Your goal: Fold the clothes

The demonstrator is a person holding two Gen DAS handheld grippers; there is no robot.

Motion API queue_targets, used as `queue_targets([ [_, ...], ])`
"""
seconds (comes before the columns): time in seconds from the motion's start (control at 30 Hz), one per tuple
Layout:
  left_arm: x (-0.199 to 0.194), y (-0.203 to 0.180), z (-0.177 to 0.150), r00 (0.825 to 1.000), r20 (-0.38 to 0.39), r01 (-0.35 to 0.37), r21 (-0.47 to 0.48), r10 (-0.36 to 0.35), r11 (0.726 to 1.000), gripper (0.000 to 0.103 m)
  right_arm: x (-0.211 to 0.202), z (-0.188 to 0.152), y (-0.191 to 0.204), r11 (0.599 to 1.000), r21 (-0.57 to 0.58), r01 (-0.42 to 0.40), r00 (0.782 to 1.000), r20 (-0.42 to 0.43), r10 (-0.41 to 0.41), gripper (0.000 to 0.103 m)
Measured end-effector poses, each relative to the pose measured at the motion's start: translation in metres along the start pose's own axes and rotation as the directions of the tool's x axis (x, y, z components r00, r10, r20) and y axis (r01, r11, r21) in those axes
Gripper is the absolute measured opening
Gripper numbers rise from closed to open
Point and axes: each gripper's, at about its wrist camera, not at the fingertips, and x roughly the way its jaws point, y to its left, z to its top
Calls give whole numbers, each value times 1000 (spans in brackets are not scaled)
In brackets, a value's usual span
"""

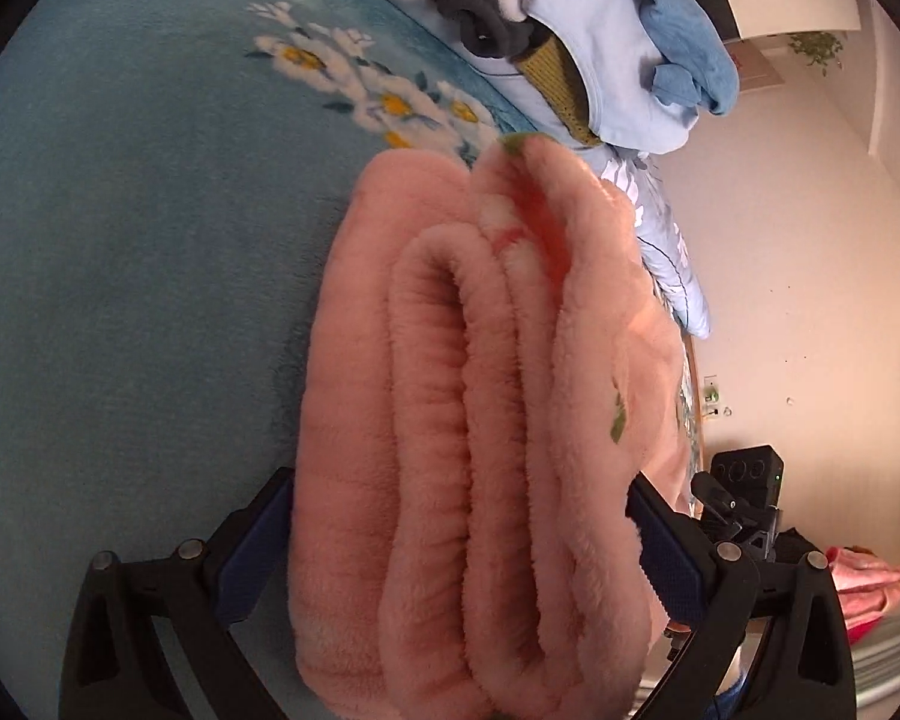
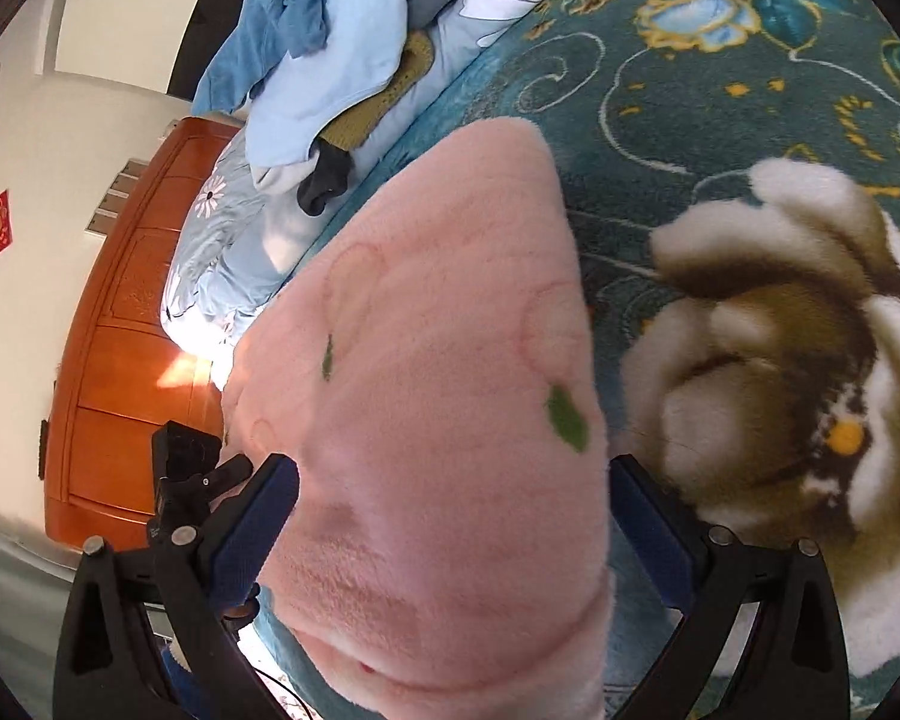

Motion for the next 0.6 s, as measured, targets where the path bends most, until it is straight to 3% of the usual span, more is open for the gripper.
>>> queue_targets([
  [0.13, 8, -8, 0, 1000, -13, -25, 23, 25, 999, 103, 13, 3, 8, 1000, -14, 4, 1000, -12, -4, 100],
  [0.3, 9, -14, -10, 999, 22, -43, 33, 43, 999, 101, 12, 2, 1, 1000, 25, 14, 1000, -9, -14, 72],
  [0.37, 8, -18, -15, 998, 41, -58, 36, 56, 998, 95, 10, 2, -4, 999, 48, 11, 1000, -7, -11, 57],
  [0.43, 6, -24, -21, 997, 55, -58, 34, 56, 998, 82, 7, 3, -4, 998, 58, -4, 1000, -7, 4, 49],
  [0.47, 5, -26, -24, 996, 63, -59, 33, 57, 998, 81, 6, 3, -4, 998, 62, -12, 1000, -6, 12, 46],
  [0.6, 1, -37, -36, 994, 92, -60, 30, 57, 998, 66, 2, 6, 5, 998, 55, -20, 1000, -4, 20, 41],
])
